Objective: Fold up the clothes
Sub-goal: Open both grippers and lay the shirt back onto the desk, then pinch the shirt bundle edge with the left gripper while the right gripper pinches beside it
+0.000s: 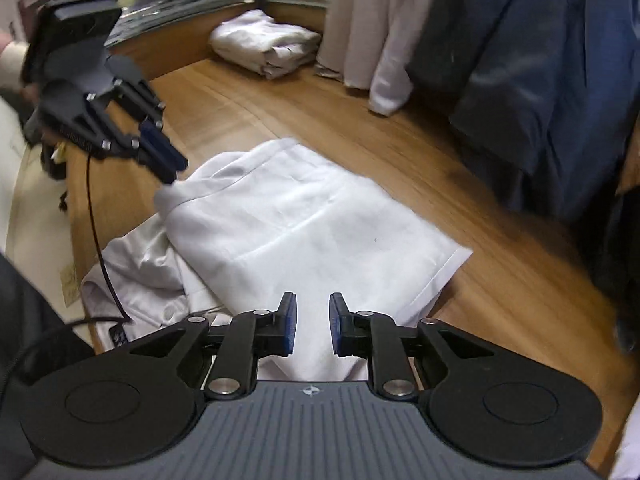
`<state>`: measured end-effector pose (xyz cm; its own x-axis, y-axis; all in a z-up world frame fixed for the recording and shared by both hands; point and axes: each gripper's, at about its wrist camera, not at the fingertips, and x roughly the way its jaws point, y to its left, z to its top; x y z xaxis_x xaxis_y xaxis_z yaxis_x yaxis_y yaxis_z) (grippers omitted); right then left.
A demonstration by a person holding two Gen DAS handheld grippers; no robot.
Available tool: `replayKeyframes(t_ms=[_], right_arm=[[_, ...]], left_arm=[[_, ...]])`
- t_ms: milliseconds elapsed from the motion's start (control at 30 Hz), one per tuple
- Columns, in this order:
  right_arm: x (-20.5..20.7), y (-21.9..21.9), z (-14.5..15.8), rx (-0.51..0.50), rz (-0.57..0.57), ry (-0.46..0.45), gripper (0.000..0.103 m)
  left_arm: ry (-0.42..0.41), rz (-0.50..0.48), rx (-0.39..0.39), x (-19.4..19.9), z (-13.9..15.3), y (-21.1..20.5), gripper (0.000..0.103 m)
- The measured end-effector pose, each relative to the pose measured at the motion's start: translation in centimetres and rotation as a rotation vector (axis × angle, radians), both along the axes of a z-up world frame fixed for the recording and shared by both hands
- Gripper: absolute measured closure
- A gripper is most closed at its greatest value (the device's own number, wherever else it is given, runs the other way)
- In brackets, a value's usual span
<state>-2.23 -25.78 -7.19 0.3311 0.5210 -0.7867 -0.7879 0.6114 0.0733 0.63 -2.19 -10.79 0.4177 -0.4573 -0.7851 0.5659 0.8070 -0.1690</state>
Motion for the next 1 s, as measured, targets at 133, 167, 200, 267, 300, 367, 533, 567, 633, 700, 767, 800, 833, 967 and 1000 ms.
replayKeyframes(t_ms=[133,167,200,267,300,367,533,567,633,700,767,800,833,967,1000], right_arm=[[0.1,0.6,-3.1,-0.057,0.023,0.057,0.082],[0.2,0.7,-3.9,-0.078,0.03,0.074,0.082],[0.4,0.8,-4.6,-0.1,0.037,0.093,0.082],[0.6,0.5,-4.7,-0.114,0.054,0.11,0.082],[0.8,0.3,-4.3,-0.103,0.055,0.113,0.082],[1.6,-0.5,-2.9,-0.068,0.045,0.11,0.073],[5.6,-2.0,-0.5,-0.009,0.015,0.093,0.061],[6.6,-2.2,-0.3,-0.006,0.011,0.092,0.06],[8.7,-2.3,-0.1,-0.005,0.009,0.088,0.055],[10.7,-2.2,-0.3,-0.005,0.022,0.088,0.049],[12.6,-1.9,-0.7,-0.009,0.043,0.097,0.045],[13.6,-1.7,-1.0,-0.014,0.058,0.103,0.045],[14.5,-1.4,-1.4,-0.02,0.075,0.11,0.044],[16.9,0.3,-3.2,-0.058,0.158,0.135,0.038],[17.3,0.7,-3.5,-0.066,0.181,0.143,0.037]], left_arm=[[0.071,0.0,0.086,0.4,-3.0,-0.1,0.088],[0.078,0.005,0.092,0.5,-3.2,0.2,0.088],[0.085,0.01,0.097,0.5,-3.3,0.6,0.088],[0.081,0.04,0.058,1.0,-2.3,1.7,0.088],[0.07,0.055,0.04,1.1,-1.6,2.3,0.086],[0.046,0.092,0.029,2.1,-0.3,3.4,0.076],[0.014,0.148,0.031,6.0,1.4,5.8,0.049],[0.017,0.15,0.028,6.9,1.3,6.1,0.044],[0.029,0.15,0.014,8.5,1.1,6.6,0.038],[0.05,0.14,0.0,10.3,0.6,6.9,0.037],[0.073,0.116,0.002,11.6,-0.2,6.7,0.037],[0.089,0.095,0.004,12.2,-0.6,6.6,0.037],[0.113,0.07,0.009,12.9,-1.1,6.3,0.037],[0.173,-0.01,0.02,14.0,-2.2,5.1,0.037],[0.184,-0.023,0.017,14.2,-2.4,4.9,0.037]])
